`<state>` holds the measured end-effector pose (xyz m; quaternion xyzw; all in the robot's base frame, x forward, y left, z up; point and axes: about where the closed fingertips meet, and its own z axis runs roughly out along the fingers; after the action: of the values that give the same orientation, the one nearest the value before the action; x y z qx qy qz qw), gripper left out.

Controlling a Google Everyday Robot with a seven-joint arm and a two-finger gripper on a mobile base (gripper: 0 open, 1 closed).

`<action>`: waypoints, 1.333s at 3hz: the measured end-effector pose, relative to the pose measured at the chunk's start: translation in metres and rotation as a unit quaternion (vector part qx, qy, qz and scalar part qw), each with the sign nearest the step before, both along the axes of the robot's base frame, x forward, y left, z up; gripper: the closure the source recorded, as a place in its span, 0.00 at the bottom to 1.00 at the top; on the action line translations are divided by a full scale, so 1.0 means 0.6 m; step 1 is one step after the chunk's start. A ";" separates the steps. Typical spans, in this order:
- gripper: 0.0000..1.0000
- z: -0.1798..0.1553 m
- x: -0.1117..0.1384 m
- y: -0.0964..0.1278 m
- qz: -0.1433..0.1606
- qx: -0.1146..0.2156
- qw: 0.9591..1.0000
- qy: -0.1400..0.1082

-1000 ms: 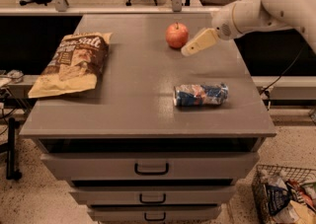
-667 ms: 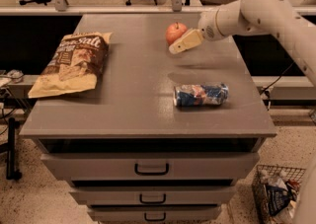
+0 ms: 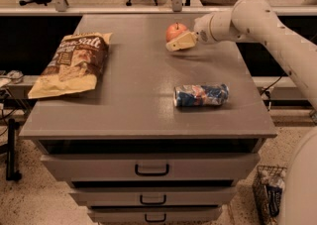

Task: Pick apple

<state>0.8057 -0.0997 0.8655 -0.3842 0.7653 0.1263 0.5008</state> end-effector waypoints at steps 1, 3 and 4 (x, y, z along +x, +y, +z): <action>0.40 -0.010 0.010 0.003 -0.003 0.015 1.000 0.003; 0.87 0.031 -0.031 0.002 0.015 0.027 0.999 -0.009; 1.00 0.079 -0.091 -0.003 0.044 0.034 0.998 -0.027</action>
Offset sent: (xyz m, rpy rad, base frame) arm -0.0025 -0.0007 0.0086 0.0612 0.0069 0.0083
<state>0.7508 -0.1016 0.9131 -0.4038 0.7289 0.1635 0.5281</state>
